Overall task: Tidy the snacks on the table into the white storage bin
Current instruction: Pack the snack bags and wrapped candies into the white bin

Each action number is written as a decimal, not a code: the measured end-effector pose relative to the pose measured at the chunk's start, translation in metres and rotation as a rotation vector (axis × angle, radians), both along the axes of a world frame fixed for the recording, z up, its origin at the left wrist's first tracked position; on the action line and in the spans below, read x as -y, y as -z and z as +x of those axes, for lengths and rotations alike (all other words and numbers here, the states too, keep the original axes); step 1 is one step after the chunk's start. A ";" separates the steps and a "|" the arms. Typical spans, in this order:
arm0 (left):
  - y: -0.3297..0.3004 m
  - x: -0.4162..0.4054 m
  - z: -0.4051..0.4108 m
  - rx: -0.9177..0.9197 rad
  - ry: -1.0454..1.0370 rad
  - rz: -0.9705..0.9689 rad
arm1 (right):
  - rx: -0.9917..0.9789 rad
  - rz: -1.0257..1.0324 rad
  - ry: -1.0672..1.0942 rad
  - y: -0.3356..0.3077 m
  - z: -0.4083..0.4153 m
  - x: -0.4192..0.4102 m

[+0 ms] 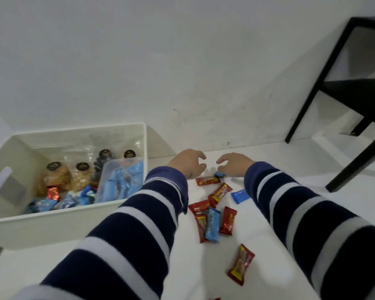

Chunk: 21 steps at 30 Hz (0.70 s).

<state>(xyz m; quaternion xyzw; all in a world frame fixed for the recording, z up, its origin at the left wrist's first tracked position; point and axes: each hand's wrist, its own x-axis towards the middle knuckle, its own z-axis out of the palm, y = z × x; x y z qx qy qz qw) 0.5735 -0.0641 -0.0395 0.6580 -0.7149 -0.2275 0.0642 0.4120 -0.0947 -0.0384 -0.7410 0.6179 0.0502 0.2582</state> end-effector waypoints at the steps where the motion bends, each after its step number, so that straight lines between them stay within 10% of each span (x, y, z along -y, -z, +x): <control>1: 0.014 0.005 -0.009 -0.010 -0.010 0.024 | 0.000 0.003 -0.019 0.014 -0.010 0.008; 21: 0.145 -0.081 -0.034 0.120 -0.047 0.027 | -0.115 -0.195 -0.252 0.141 -0.080 -0.055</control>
